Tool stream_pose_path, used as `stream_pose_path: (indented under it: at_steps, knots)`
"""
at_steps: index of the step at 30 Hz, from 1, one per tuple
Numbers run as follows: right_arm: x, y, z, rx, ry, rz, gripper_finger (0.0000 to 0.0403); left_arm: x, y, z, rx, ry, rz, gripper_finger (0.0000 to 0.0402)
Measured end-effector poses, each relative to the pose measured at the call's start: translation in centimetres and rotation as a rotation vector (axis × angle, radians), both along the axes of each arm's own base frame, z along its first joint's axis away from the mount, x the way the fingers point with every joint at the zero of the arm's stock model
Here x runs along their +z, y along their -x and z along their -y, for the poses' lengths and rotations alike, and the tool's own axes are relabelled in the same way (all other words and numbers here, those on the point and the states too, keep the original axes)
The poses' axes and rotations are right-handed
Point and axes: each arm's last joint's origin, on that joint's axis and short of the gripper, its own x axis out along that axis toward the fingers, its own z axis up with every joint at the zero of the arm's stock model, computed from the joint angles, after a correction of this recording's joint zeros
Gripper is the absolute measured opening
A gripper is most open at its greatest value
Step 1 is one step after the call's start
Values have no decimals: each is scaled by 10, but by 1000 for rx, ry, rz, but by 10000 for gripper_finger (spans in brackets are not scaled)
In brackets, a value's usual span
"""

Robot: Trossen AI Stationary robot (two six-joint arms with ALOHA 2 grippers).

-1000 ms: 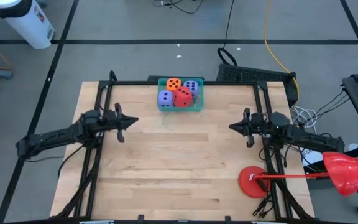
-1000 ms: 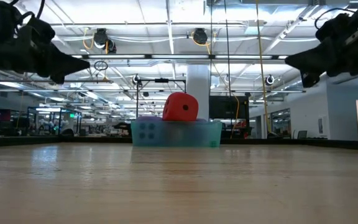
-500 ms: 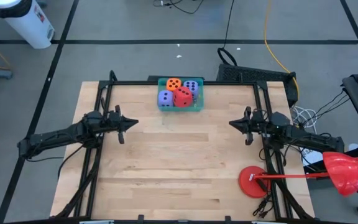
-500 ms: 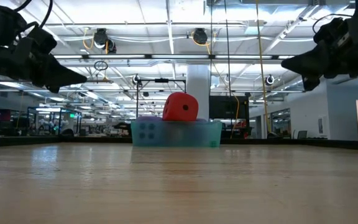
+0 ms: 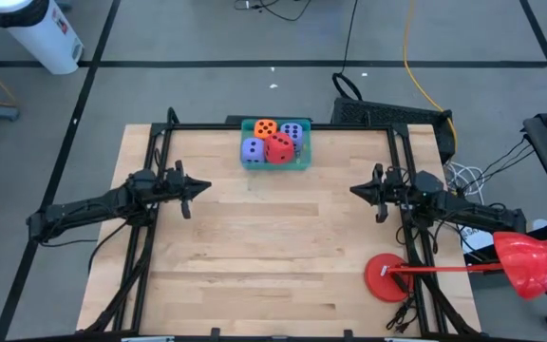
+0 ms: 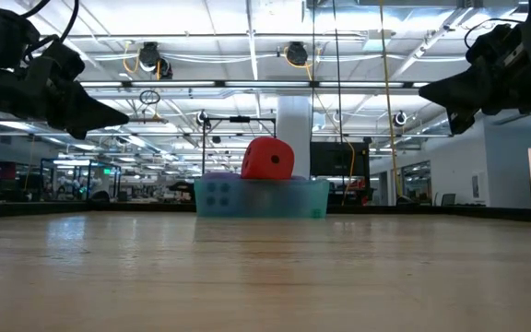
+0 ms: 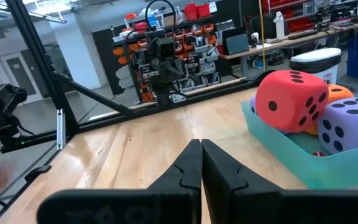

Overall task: Pick & Place Dice
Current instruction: Return to Home Position

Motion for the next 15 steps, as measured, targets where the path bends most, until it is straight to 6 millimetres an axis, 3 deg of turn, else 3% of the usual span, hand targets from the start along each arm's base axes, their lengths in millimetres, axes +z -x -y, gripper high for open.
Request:
stream_pose_path:
  at_steps: [9, 15]
  knots:
    - [0, 0, 0, 0, 1, 1, 0, 0, 0, 0, 0, -1, 1, 3]
    - [0, 0, 0, -1, 1, 3, 0, 0, 0, 0, 0, -3, 1, 21]
